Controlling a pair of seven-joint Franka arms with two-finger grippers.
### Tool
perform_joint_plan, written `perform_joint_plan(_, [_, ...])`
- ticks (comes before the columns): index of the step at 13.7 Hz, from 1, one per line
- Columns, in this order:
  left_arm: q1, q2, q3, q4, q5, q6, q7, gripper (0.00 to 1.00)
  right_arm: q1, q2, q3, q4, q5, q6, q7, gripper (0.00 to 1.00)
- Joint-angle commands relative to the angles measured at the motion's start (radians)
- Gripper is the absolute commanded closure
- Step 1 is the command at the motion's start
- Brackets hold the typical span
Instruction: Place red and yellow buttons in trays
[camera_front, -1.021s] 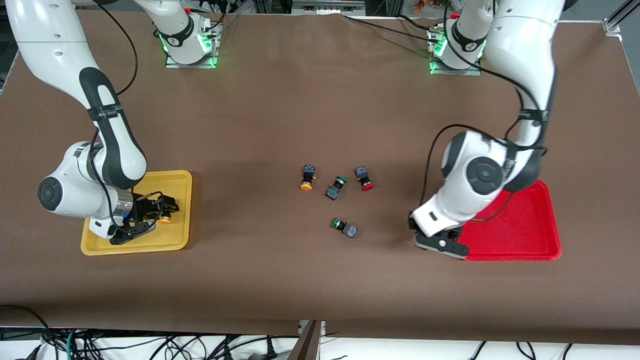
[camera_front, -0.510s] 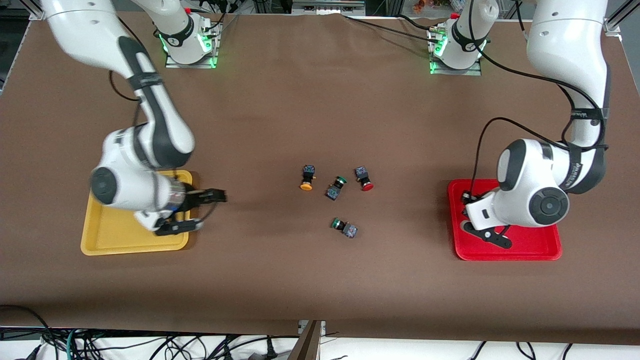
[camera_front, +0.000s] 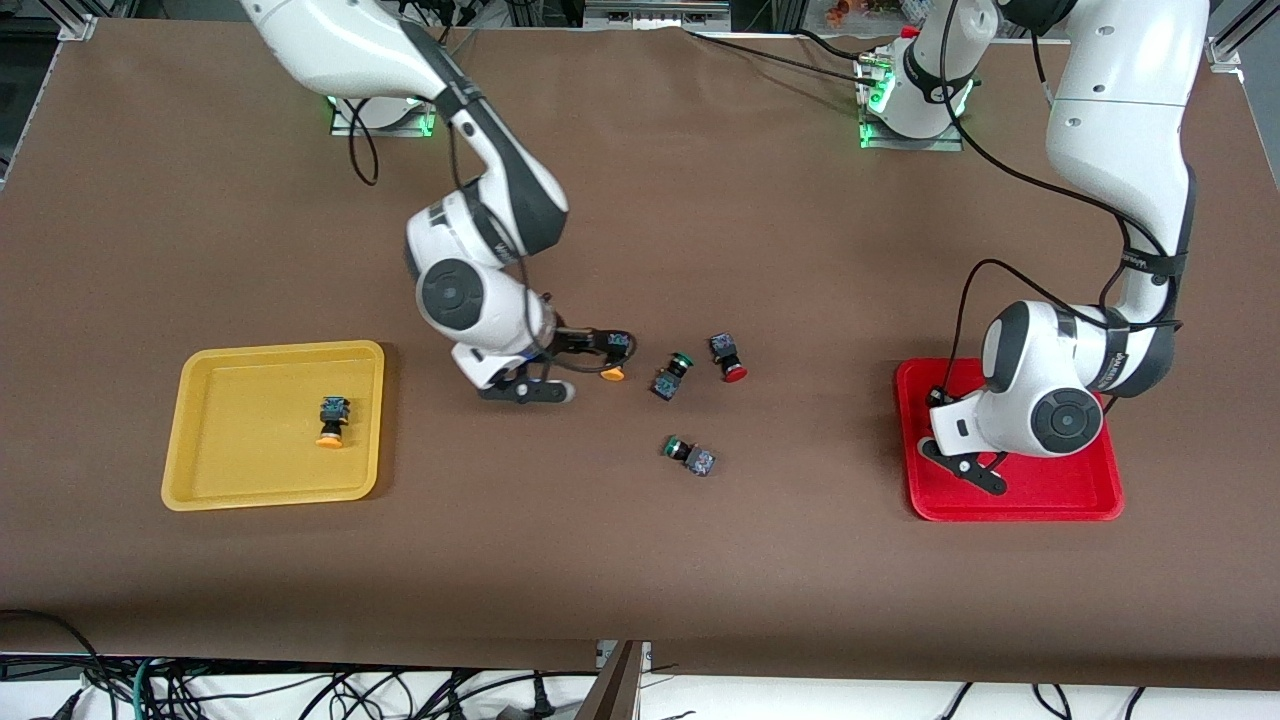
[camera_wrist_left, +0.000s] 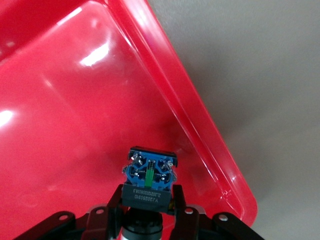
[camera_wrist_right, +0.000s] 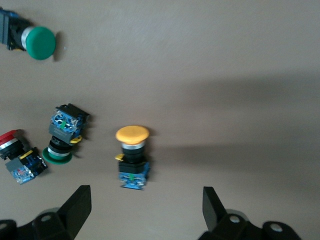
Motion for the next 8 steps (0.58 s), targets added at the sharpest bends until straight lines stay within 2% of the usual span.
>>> perform_joint_plan(1, [0.006,-0.025,-0.005,-0.025,0.022,0.012,0.019,0.80,0.069,0.042,-0.022,-0.013,-0.005,0.071,0.094,0.02])
perform_joint_plan(2, [0.006,-0.023,-0.005,-0.025,0.022,0.013,0.019,0.71,0.075,0.044,-0.022,-0.030,-0.022,0.078,0.105,0.02])
perform_joint_plan(4, [0.006,-0.025,-0.005,-0.025,0.022,0.012,0.019,0.23,0.084,0.044,-0.022,-0.050,-0.027,0.079,0.108,0.05])
perform_joint_plan(5, [0.005,-0.026,-0.005,-0.025,0.022,0.010,0.019,0.11,0.087,0.050,-0.022,-0.055,-0.028,0.079,0.111,0.05])
perform_joint_plan(8, [0.006,-0.037,-0.005,-0.025,0.022,-0.006,0.020,0.09,0.107,0.069,-0.022,-0.064,-0.027,0.107,0.113,0.06])
